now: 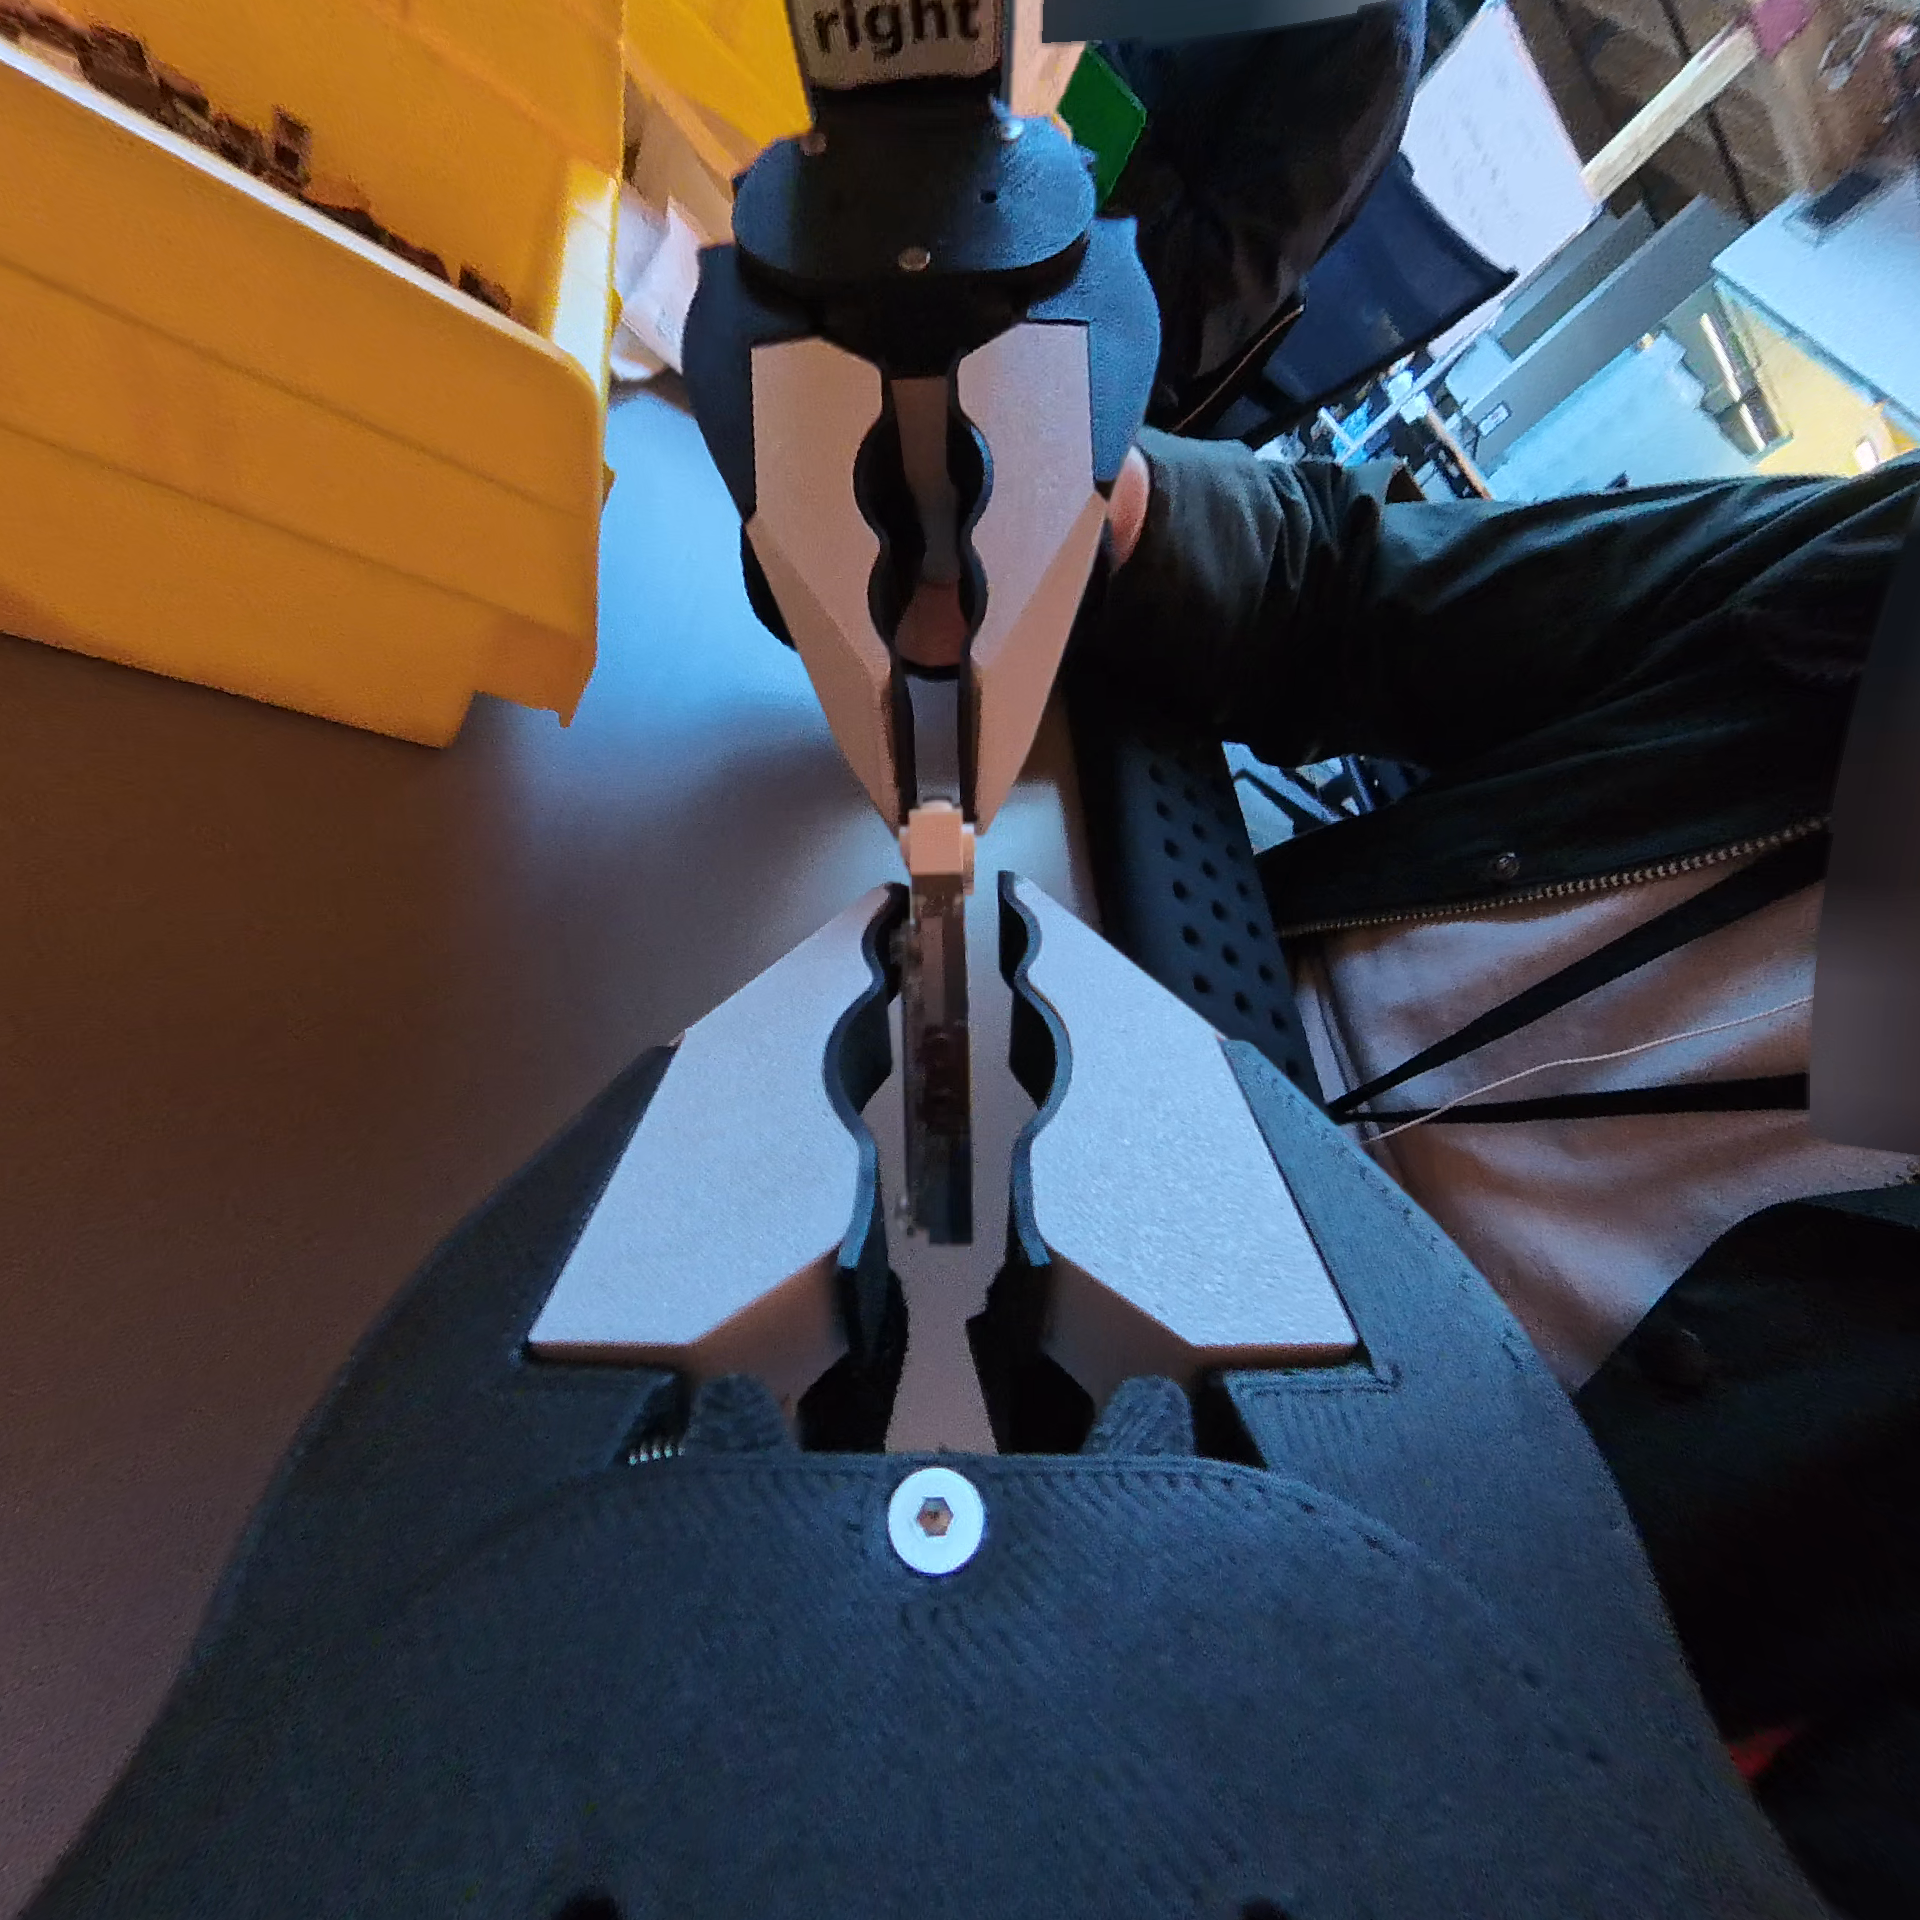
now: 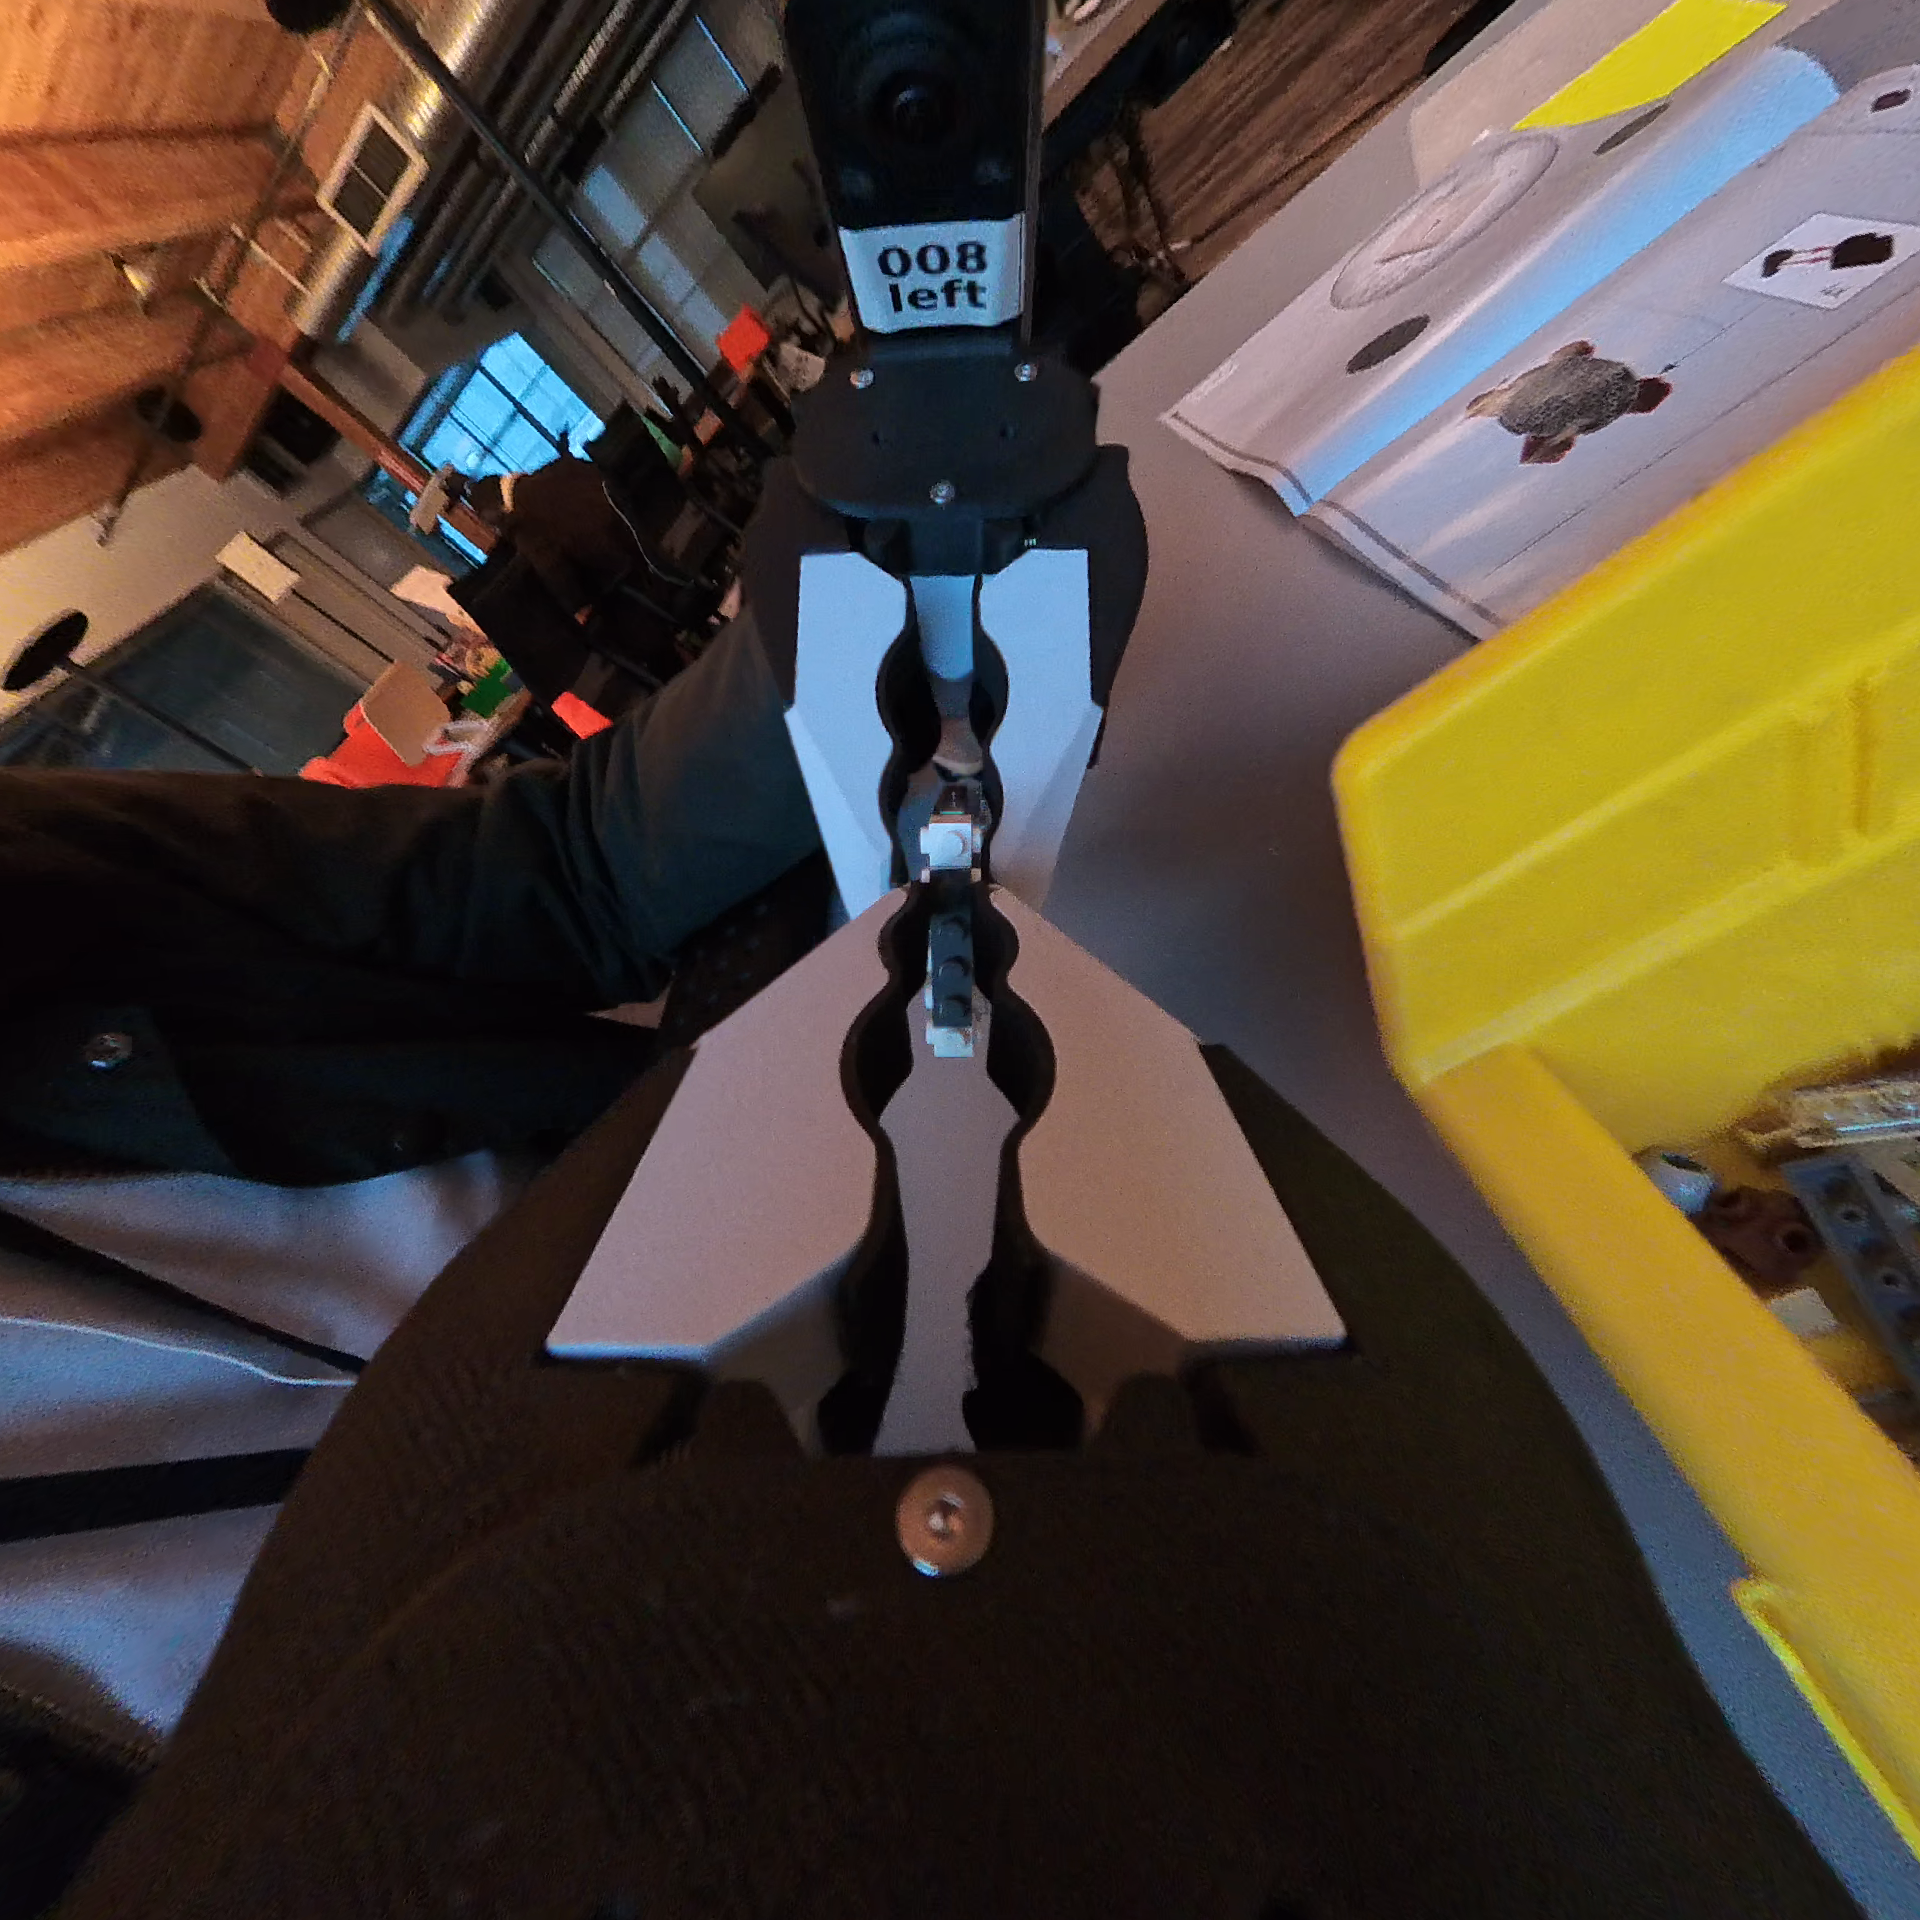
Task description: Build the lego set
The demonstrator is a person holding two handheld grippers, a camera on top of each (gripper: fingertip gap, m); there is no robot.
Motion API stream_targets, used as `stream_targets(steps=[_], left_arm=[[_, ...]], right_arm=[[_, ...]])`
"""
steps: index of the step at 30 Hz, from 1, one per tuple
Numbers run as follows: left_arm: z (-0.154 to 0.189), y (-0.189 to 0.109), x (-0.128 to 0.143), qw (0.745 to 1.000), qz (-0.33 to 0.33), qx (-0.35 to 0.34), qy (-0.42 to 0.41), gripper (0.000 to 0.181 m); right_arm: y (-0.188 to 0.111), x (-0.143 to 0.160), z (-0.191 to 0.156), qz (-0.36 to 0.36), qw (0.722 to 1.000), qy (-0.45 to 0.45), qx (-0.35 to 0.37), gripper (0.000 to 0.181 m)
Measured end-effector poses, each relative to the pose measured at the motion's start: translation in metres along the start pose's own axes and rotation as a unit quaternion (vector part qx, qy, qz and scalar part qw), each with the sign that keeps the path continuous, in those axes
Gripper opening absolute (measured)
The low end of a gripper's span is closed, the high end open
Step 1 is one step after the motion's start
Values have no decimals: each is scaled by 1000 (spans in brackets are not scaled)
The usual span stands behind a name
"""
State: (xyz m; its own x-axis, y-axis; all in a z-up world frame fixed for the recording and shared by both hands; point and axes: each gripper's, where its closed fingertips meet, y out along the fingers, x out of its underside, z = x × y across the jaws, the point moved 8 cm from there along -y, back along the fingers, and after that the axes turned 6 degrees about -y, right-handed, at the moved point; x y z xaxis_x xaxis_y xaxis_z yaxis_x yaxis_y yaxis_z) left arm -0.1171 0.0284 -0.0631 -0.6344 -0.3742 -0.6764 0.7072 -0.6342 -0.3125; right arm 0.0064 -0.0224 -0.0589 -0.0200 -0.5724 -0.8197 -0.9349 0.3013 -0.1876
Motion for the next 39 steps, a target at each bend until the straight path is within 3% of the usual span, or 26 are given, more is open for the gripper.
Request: stream_targets(steps=[8,19,27,29,30,33,37,39], left_arm=[[-5,-8,-6,998,52,31,-32,13],[-2,-6,-4,999,22,18,-22,10],[6,-12,-9,1000,20,12,-1,10],[0,-24,2,999,-14,-39,22,10],[-1,-28,2,999,-1,-38,23,10],[1,-29,-4,999,33,25,-12,10],[-4,-15,3,1000,-5,16,-22,10],[-3,-12,3,999,-8,21,-27,10]], right_arm=[[-1,2,5,22,999,42,-26,5],[1,3,1,-16,1000,15,-19,4],[-7,-5,-4,10,999,30,-29,4],[-34,-18,2,88,995,49,-14,4],[-54,-26,6,132,989,59,-18,4],[-91,-34,6,184,980,67,-41,5],[-100,-37,1,235,955,119,-134,4],[-97,-36,3,227,956,129,-134,4]])
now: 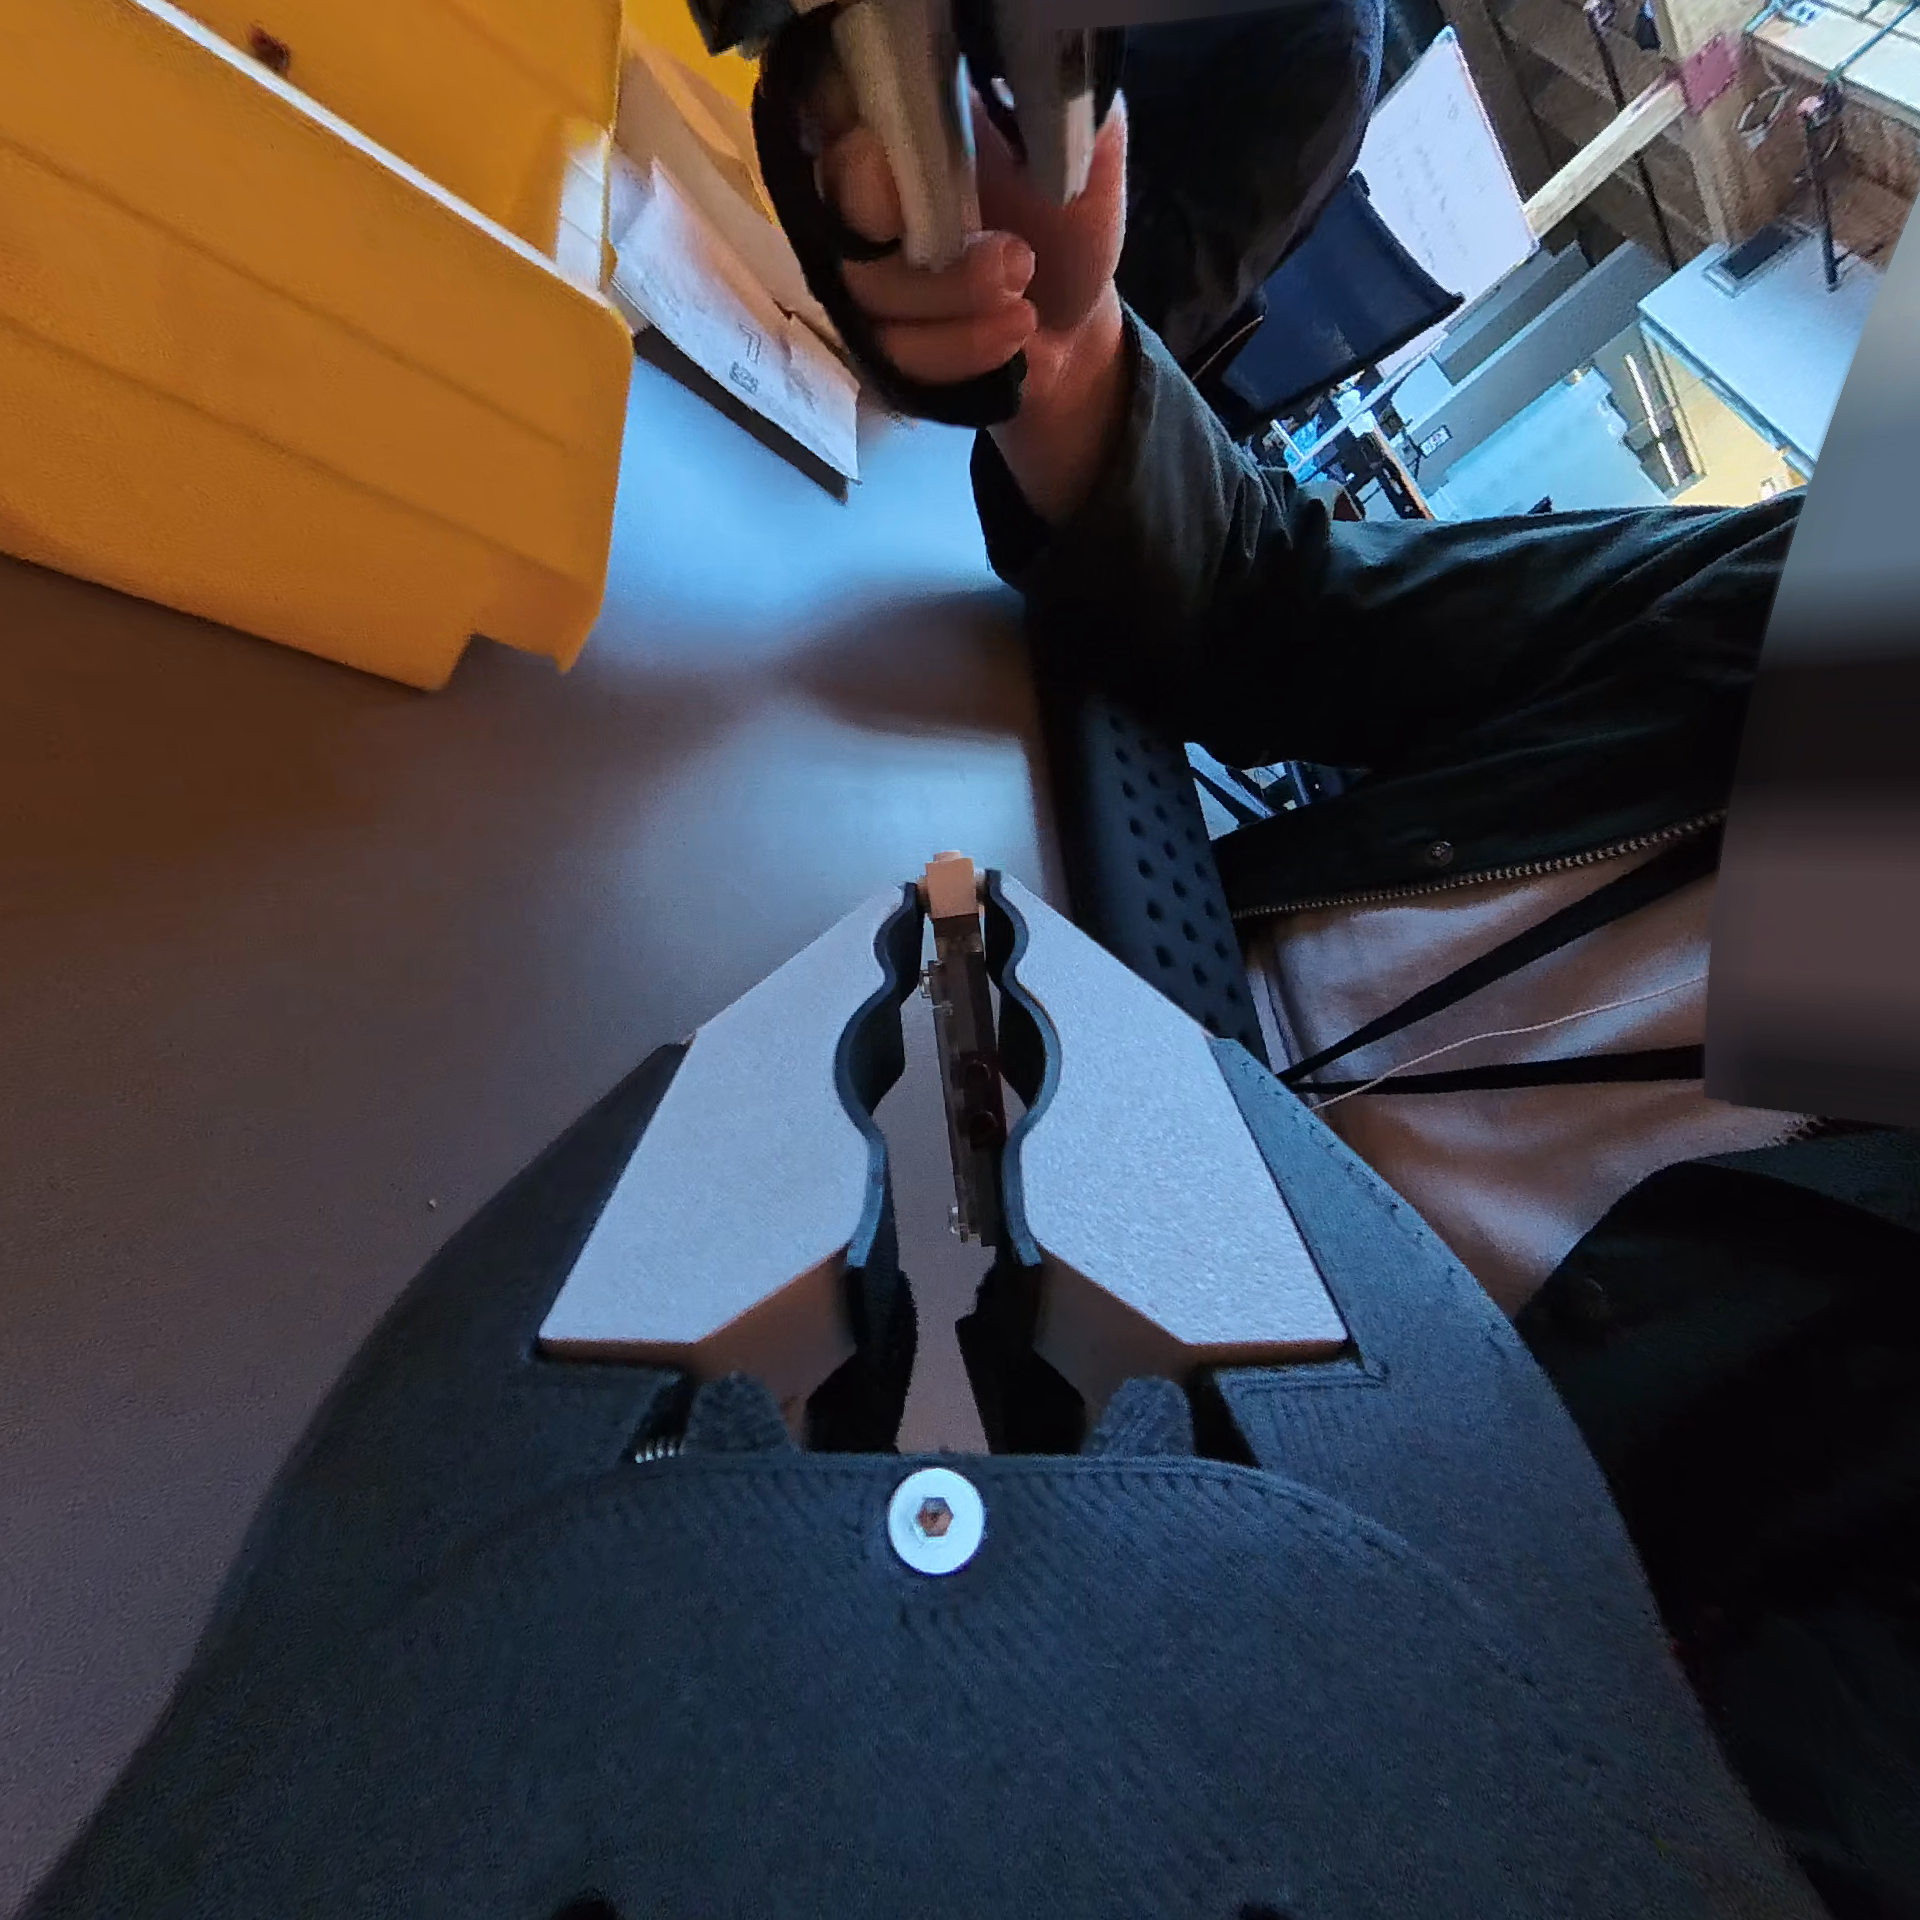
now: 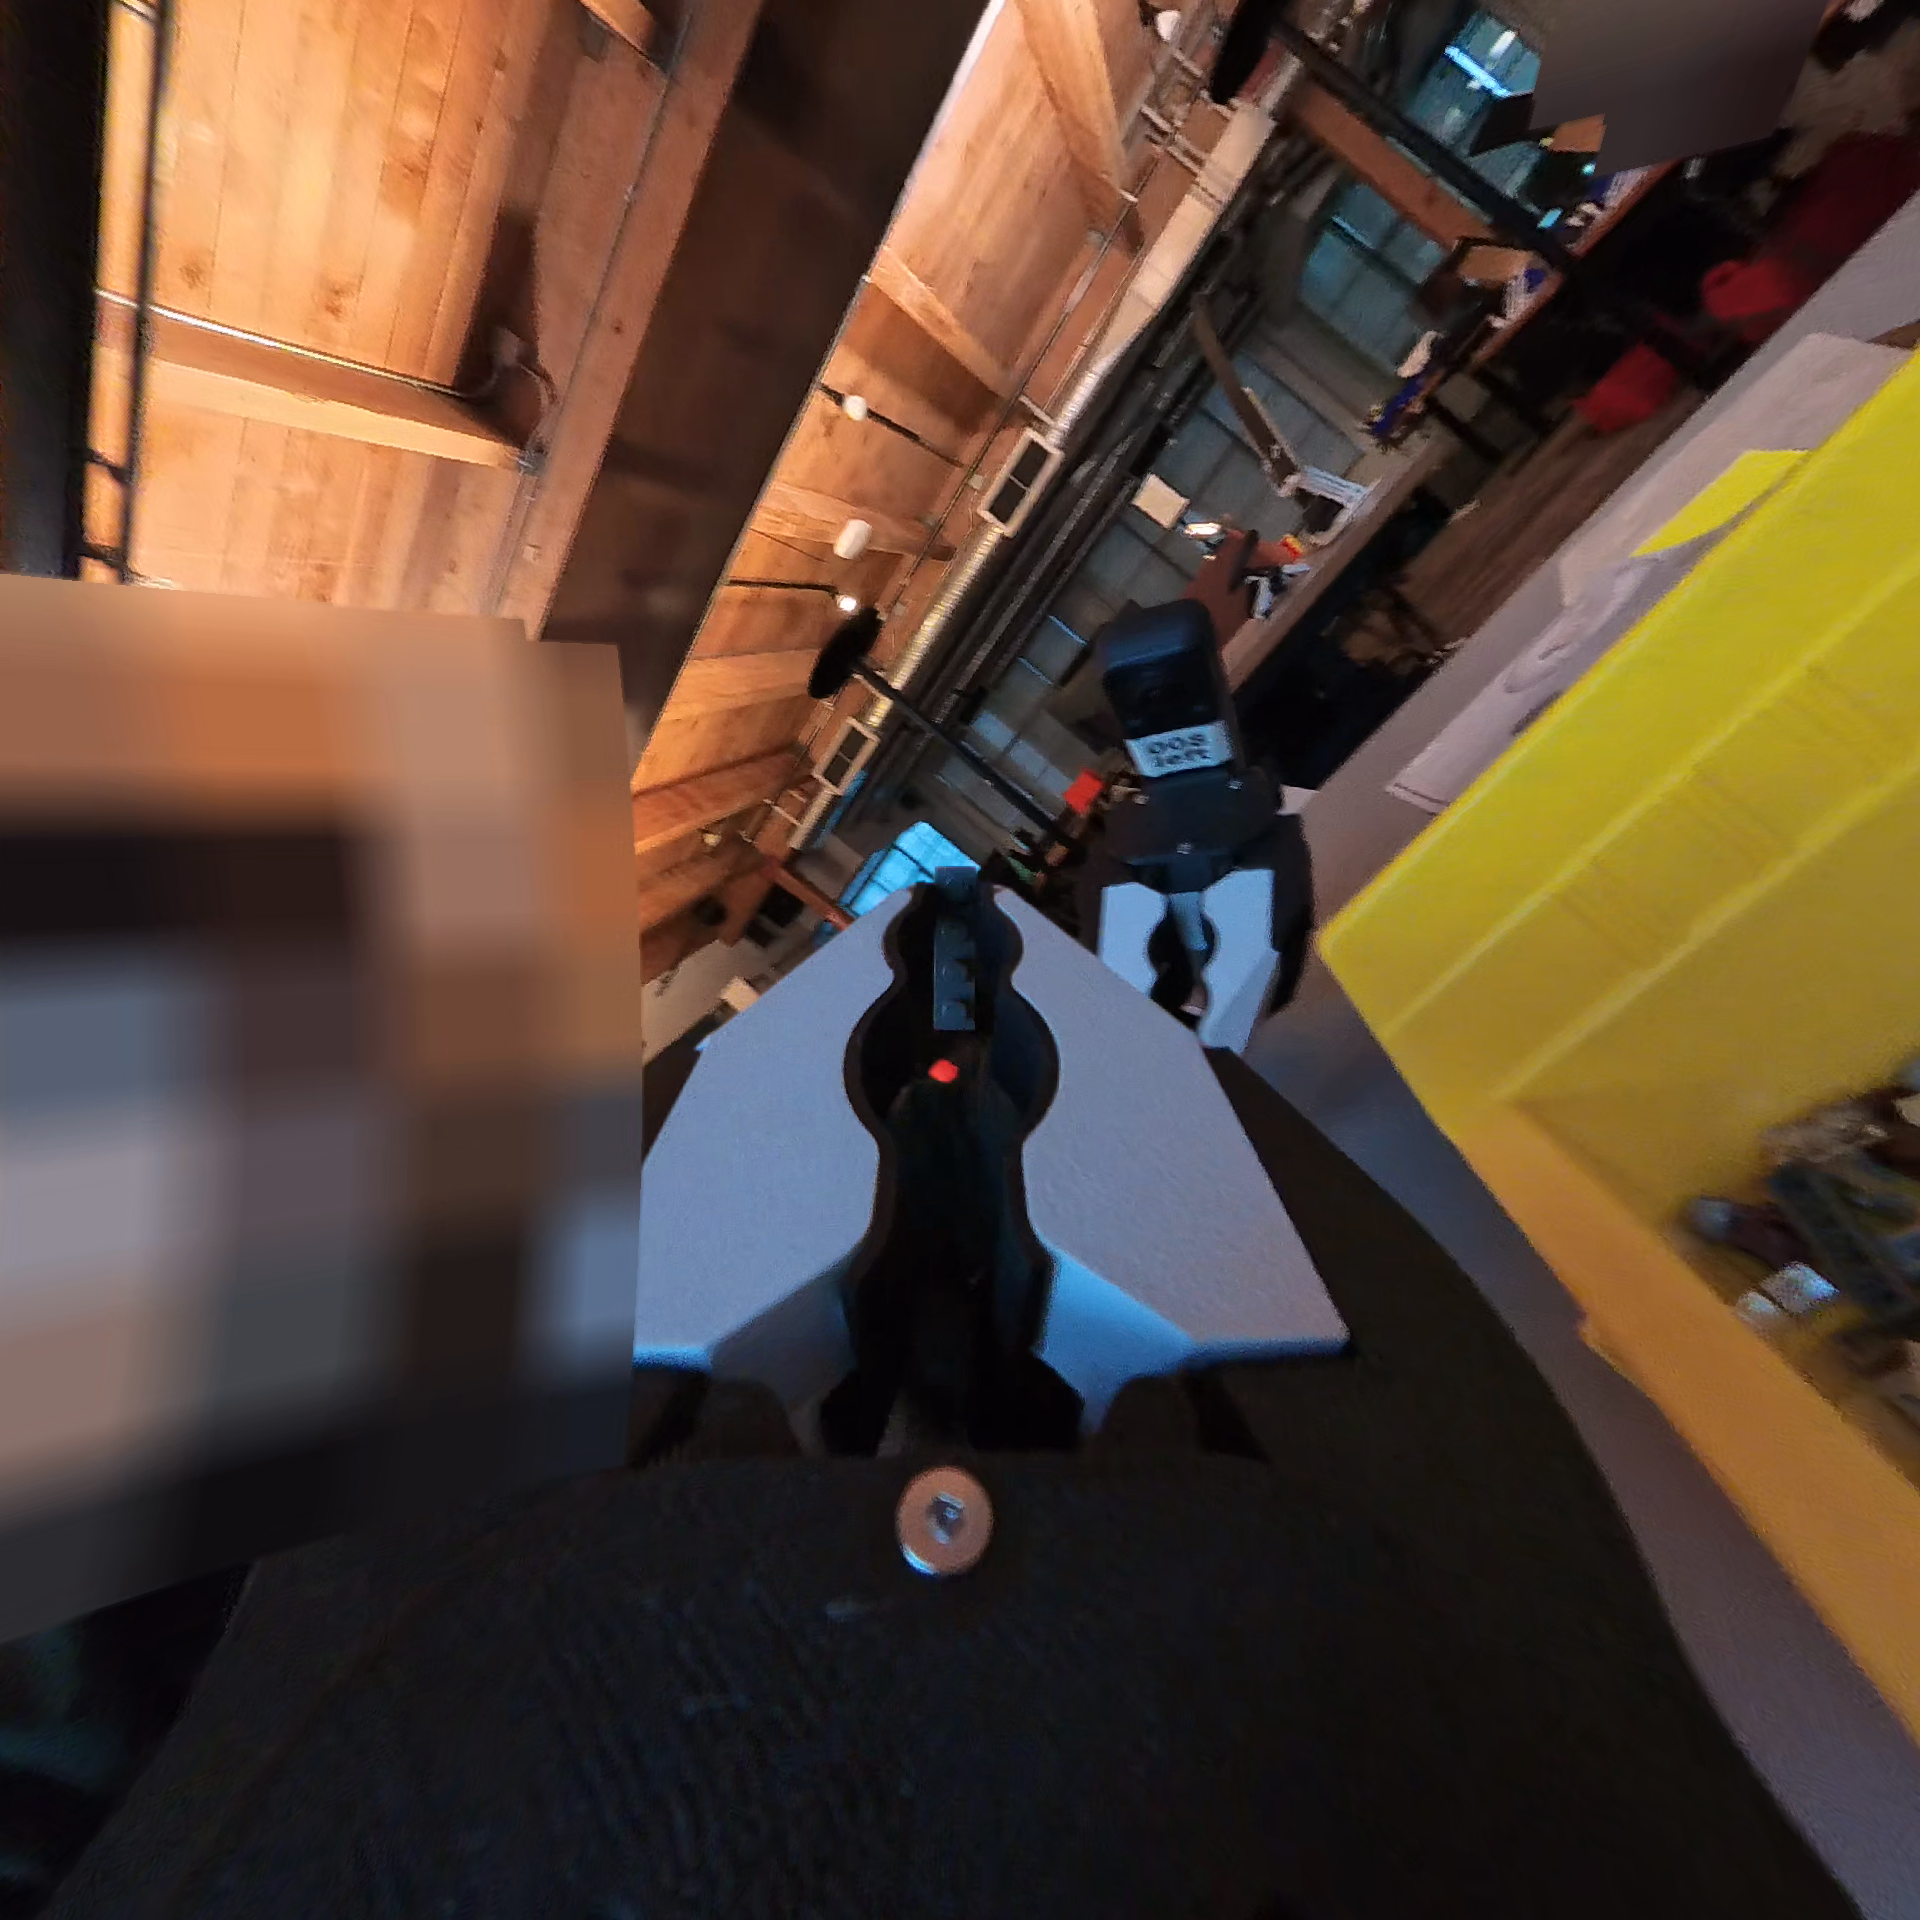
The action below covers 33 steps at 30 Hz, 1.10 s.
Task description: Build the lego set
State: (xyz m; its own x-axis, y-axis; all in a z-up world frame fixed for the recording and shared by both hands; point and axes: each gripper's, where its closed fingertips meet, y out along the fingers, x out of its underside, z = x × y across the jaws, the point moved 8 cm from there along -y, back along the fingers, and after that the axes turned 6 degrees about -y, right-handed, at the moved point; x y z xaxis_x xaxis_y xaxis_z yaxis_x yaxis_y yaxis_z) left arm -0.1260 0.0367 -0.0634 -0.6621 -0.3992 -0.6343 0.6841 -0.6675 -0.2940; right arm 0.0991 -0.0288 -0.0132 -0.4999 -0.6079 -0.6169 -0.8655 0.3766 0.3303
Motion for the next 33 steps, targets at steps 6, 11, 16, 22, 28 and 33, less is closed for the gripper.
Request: stream_targets(steps=[6,11,16,22,28,33], left_arm=[[-1,-1,-5,1000,26,-3,-7,10],[-3,-11,-10,998,66,-9,-12,10],[-3,-16,-15,995,99,-9,-12,10],[0,-15,-17,994,107,0,-9,10],[4,-13,-20,992,124,7,3,22],[0,-2,-15,996,88,-23,11,11]], right_arm=[[-14,-13,27,-33,919,-219,326,24],[-6,-9,14,-35,919,-257,298,29],[43,39,13,-144,965,-167,145,30],[65,69,29,-227,950,-154,148,21],[66,65,30,-223,952,-144,151,9],[66,66,32,-230,950,-142,159,9]])
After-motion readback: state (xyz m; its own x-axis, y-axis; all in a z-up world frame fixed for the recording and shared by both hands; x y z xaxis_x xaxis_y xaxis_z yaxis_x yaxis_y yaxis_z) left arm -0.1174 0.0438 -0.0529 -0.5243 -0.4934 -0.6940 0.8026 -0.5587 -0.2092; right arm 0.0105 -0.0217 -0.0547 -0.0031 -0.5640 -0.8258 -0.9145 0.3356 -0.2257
